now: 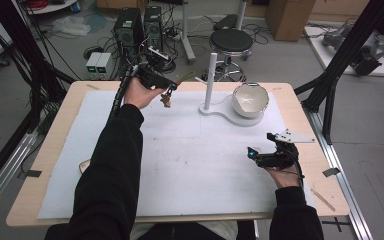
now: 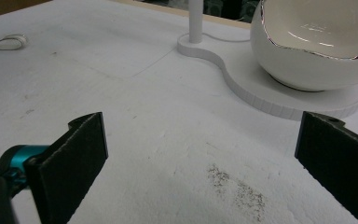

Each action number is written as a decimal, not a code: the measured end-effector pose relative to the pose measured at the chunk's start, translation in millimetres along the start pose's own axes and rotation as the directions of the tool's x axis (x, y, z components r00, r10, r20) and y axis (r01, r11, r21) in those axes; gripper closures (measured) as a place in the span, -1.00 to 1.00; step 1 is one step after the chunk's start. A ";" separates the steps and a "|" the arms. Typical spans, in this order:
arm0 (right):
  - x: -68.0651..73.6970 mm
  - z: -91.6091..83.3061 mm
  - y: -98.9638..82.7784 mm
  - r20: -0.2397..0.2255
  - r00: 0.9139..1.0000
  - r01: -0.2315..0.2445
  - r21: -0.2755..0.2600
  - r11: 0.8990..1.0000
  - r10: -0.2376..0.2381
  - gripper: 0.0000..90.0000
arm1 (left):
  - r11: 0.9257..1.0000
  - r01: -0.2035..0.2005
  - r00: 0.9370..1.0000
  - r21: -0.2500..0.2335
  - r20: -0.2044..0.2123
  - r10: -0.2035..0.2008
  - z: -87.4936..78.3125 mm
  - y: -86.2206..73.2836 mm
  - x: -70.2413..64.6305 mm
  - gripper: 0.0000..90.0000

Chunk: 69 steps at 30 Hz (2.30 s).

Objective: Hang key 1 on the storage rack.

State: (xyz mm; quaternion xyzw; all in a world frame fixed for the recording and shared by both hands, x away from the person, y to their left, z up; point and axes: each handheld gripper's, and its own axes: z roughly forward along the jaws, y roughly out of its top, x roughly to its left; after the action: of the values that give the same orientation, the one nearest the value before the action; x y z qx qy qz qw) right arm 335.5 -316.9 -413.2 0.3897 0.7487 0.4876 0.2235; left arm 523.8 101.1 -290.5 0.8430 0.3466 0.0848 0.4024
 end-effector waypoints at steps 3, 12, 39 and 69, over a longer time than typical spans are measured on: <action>-0.1 0.0 -0.1 0.001 1.000 0.001 0.001 1.000 -0.001 -0.97 | 1.000 0.002 1.000 -0.005 0.005 -0.002 4.5 0.0 -0.2 0.64; 0.6 0.9 -1.2 0.008 1.000 0.012 0.015 1.000 -0.012 -0.97 | 0.999 0.030 0.999 -0.014 0.035 -0.030 12.4 -1.0 4.7 0.64; 0.2 0.7 -3.3 0.013 1.000 0.019 0.033 0.999 -0.020 -0.97 | 1.000 0.018 0.998 -0.016 0.068 -0.016 44.9 -3.2 -4.8 0.64; -2.3 -3.8 -5.3 0.025 1.000 0.015 0.030 0.999 -0.016 -0.97 | 0.998 -0.025 0.999 0.066 0.024 0.023 68.0 -9.3 -9.7 0.27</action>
State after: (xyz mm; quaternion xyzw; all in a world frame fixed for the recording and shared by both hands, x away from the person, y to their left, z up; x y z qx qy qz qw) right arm 332.1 -322.0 -416.5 0.3933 0.7560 0.4696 0.2307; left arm 540.4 56.7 -341.0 0.8609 0.3346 0.0685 0.3771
